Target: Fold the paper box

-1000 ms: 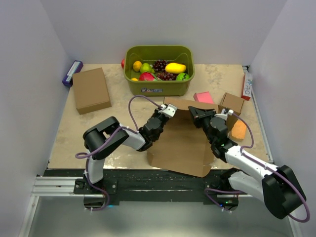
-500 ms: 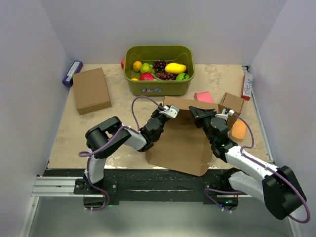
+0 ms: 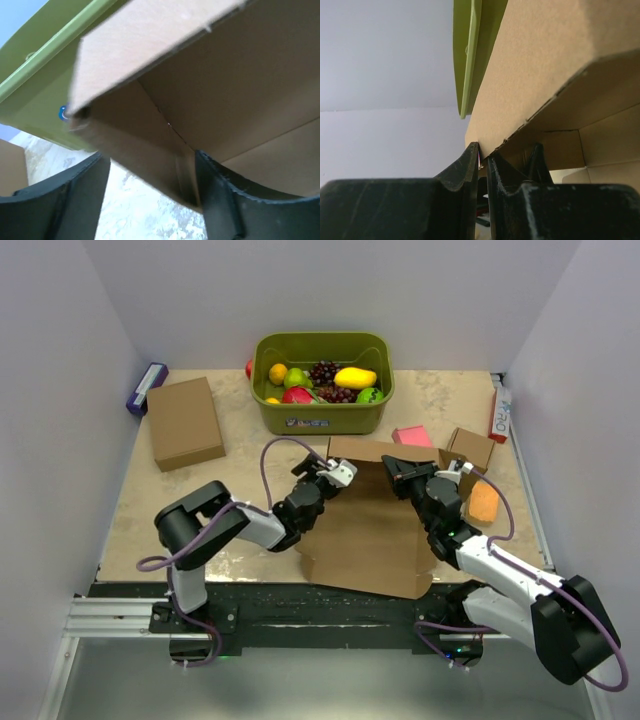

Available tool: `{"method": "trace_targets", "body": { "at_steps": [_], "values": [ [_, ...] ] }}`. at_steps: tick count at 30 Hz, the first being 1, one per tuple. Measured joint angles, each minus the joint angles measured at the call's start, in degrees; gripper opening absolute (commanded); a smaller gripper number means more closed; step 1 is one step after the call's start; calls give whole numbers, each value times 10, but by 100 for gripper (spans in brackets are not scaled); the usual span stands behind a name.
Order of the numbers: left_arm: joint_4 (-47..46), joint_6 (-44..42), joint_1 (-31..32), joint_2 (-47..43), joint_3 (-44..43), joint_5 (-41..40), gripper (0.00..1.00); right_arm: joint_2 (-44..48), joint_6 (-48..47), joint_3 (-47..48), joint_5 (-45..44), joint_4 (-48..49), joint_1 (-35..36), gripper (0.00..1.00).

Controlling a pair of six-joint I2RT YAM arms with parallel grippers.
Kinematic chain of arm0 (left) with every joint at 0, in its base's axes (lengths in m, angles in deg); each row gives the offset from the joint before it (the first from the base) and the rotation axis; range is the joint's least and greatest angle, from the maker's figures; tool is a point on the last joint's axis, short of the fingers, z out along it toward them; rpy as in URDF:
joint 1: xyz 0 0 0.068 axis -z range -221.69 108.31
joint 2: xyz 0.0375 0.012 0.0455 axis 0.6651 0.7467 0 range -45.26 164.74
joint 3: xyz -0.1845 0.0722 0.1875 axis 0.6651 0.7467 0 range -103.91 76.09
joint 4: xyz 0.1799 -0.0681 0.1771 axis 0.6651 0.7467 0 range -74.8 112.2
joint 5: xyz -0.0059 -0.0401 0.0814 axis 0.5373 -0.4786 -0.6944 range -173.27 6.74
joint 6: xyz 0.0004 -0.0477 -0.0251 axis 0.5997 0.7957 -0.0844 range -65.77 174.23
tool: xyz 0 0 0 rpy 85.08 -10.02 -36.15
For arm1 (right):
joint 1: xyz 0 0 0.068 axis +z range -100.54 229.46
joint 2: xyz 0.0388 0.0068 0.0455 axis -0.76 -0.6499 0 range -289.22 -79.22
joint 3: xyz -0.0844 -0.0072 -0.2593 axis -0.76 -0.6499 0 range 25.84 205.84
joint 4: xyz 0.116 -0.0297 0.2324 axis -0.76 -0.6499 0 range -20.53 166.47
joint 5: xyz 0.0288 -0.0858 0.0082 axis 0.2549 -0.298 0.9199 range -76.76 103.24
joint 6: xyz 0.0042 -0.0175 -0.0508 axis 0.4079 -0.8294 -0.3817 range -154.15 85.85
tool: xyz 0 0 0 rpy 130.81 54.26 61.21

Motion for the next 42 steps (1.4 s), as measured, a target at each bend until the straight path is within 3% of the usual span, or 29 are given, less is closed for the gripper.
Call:
{"method": "trace_targets", "body": {
  "at_steps": [6,14,21,23,26,27,30,37,42],
  "values": [
    [42,62,0,-91,38,50,90,0,0,0,0,0,0,15],
    [127,189,-11,-265,113,158,92,-1,-1,0,0,1,0,16],
    [242,342,-98,-401,91,273,92,-1,-4,-1,0,1,0,20],
    [256,394,-129,-401,70,308,92,0,-4,-3,0,2,0,24],
    [261,453,-152,-385,47,351,92,4,-8,-6,0,0,0,41],
    [266,472,-157,-374,33,369,92,9,-12,-7,0,-5,0,57],
    [292,508,-168,-336,-9,411,91,34,-27,-7,1,-28,0,81],
    [352,563,-208,-307,-47,471,92,108,-71,-7,38,-84,0,90],
    [431,557,-212,-300,-102,508,91,153,-175,18,73,-203,0,90]
  ]
}}
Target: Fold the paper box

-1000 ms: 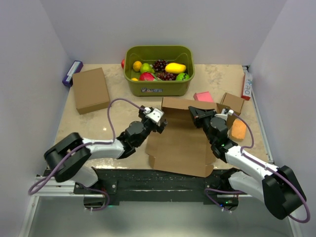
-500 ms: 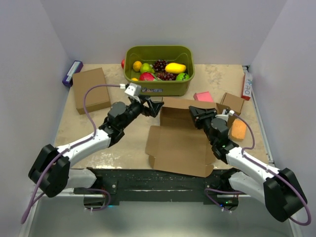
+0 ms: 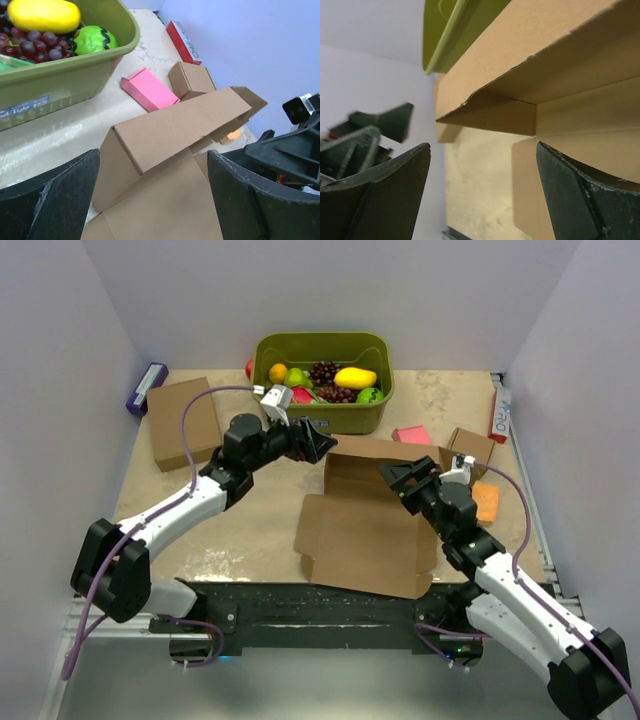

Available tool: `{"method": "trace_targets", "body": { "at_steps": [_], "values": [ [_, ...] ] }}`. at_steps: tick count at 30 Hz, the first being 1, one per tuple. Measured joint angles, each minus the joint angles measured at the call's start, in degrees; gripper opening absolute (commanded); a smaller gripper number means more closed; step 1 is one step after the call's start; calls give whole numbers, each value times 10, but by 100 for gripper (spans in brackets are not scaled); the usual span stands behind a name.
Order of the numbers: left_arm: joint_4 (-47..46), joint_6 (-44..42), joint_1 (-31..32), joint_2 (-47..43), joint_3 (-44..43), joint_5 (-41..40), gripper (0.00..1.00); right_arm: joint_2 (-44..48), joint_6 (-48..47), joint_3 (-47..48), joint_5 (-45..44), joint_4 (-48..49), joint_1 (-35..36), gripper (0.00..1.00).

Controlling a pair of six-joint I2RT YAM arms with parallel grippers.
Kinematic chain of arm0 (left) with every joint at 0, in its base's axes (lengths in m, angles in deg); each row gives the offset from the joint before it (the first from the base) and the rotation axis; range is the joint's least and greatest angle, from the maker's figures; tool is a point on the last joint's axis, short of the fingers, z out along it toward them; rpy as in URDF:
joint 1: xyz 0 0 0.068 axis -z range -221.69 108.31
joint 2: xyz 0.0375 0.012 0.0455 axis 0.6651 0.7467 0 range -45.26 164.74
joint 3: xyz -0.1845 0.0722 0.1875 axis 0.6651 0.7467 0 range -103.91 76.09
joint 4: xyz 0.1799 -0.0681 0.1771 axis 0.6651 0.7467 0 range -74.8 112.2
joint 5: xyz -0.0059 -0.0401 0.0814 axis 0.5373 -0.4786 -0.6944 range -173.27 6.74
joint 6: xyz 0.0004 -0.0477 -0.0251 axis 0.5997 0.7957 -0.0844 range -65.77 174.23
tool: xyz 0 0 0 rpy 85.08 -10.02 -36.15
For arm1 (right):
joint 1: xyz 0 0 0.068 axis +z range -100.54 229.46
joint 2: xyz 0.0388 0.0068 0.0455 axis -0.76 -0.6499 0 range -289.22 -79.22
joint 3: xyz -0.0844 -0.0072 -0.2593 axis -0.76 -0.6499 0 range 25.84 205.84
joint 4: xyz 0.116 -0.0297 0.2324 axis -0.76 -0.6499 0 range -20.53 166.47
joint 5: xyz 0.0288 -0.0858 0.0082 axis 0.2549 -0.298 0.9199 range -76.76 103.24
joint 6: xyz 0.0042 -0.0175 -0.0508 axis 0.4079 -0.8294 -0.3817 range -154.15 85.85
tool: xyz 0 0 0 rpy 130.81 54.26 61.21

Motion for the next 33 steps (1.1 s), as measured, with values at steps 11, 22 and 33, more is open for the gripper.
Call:
{"method": "trace_targets", "body": {
  "at_steps": [11,22,33],
  "values": [
    [75,-40,-22,24,-56,38,89,-117,-331,360,-47,-332,-28,94],
    [99,-44,-23,117,-133,54,89,-235,-431,400,80,-388,-242,88],
    [98,-45,-23,142,-133,62,88,-212,-421,320,145,-368,-278,82]
  ]
}}
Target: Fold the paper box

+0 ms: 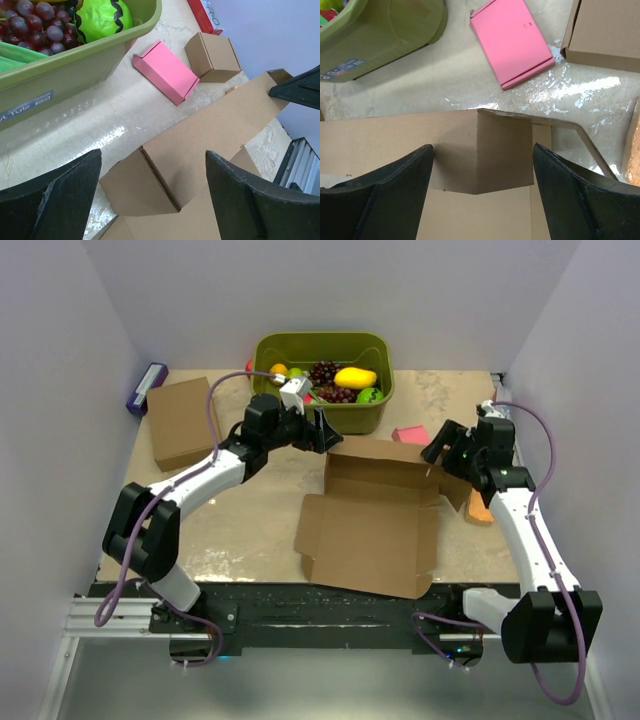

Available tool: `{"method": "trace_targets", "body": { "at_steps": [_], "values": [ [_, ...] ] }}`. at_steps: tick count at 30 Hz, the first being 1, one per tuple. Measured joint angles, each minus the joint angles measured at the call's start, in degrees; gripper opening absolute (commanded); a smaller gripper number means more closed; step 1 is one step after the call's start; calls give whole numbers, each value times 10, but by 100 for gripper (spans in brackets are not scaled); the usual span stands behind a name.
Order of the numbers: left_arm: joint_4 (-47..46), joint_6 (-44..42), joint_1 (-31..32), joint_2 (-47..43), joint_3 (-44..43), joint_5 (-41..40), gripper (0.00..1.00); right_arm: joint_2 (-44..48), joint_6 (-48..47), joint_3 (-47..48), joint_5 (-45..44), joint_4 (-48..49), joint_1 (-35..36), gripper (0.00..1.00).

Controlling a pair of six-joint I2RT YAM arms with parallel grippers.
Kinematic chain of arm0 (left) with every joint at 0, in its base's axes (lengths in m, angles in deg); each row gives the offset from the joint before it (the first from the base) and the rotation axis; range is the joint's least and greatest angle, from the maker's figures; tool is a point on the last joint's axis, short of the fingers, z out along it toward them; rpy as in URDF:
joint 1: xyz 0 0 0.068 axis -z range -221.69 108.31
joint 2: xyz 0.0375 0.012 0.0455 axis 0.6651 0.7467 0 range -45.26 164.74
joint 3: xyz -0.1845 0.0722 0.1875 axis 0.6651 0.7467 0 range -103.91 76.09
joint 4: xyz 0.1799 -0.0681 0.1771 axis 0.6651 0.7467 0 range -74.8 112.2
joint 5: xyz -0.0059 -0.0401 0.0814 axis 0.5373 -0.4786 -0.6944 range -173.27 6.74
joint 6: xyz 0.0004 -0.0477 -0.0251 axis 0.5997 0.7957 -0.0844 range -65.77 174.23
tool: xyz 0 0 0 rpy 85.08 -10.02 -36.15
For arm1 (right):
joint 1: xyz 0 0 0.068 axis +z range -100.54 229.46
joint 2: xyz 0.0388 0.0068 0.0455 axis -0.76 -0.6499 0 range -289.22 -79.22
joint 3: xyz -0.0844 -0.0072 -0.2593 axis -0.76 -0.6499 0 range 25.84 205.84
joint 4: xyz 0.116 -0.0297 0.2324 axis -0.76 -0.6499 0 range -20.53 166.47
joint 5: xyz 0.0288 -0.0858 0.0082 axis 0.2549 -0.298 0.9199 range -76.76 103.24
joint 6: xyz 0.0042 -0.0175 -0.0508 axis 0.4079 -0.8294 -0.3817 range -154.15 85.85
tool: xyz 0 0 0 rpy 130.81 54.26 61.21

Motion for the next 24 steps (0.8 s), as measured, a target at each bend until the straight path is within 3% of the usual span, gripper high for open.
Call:
{"method": "trace_targets", "body": {
  "at_steps": [9,24],
  "values": [
    [-5,-5,0,-8,28,-4,91,38,54,-77,51,78,-1,74],
    [-6,-21,-54,-135,112,-21,92,65,226,-215,151,287,-3,63]
  ]
}}
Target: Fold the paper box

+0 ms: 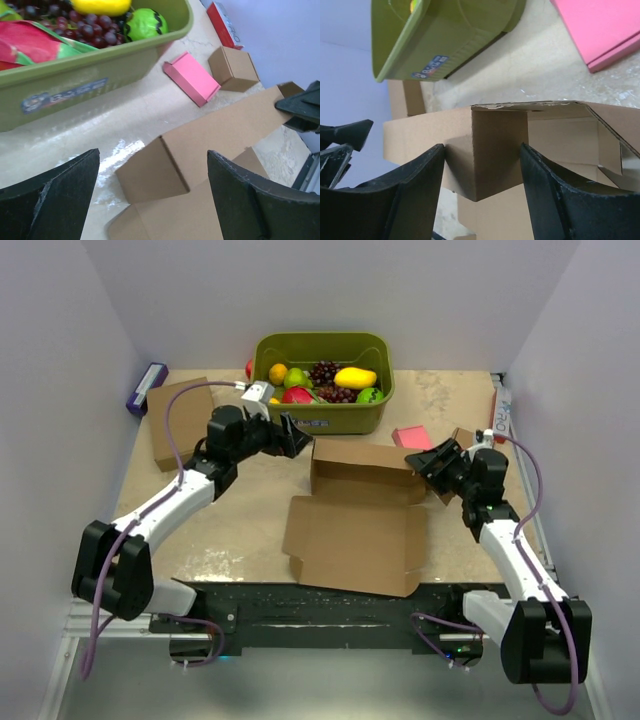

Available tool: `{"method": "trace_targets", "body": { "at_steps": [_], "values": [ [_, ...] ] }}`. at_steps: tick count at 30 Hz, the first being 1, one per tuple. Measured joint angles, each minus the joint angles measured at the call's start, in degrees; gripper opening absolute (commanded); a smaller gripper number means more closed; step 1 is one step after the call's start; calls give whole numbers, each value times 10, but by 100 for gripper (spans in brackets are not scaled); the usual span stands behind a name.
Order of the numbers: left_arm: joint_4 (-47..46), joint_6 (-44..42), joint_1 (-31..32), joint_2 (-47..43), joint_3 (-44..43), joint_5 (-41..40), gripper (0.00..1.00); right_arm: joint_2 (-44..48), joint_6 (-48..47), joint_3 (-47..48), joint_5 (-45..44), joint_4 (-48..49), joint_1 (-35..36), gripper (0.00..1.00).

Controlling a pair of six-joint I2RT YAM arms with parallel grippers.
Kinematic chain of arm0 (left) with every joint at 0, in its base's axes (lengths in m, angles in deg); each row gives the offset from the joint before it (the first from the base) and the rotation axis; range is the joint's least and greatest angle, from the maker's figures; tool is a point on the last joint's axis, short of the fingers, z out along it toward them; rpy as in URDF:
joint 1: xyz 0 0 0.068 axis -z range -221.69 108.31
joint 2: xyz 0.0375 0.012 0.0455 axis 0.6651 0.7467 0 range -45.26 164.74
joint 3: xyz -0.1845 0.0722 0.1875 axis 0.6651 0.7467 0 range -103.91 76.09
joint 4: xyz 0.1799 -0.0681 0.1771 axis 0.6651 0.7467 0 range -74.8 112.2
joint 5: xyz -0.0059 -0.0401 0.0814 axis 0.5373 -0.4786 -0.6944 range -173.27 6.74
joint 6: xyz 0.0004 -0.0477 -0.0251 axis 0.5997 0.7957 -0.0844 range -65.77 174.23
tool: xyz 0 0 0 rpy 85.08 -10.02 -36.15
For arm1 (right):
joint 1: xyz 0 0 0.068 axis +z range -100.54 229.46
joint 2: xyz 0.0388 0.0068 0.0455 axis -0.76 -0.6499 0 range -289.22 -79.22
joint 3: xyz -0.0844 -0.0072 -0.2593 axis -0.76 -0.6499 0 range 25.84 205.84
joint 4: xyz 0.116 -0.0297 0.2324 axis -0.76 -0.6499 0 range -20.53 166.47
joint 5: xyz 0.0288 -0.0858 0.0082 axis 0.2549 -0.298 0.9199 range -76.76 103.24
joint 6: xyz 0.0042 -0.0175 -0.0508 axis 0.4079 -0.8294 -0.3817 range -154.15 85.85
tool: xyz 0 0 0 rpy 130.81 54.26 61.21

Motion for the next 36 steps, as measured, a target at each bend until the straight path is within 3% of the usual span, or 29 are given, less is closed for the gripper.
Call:
{"method": "trace_targets", "body": {
  "at_steps": [16,24,36],
  "values": [
    [-3,7,-40,-14,27,23,92,-10,117,-42,-10,122,76,52],
    [-2,7,-60,-27,28,25,92,-34,181,-61,-56,196,117,35],
    [-2,6,-87,-45,28,24,93,-122,275,-64,-151,333,192,18]
  ]
}}
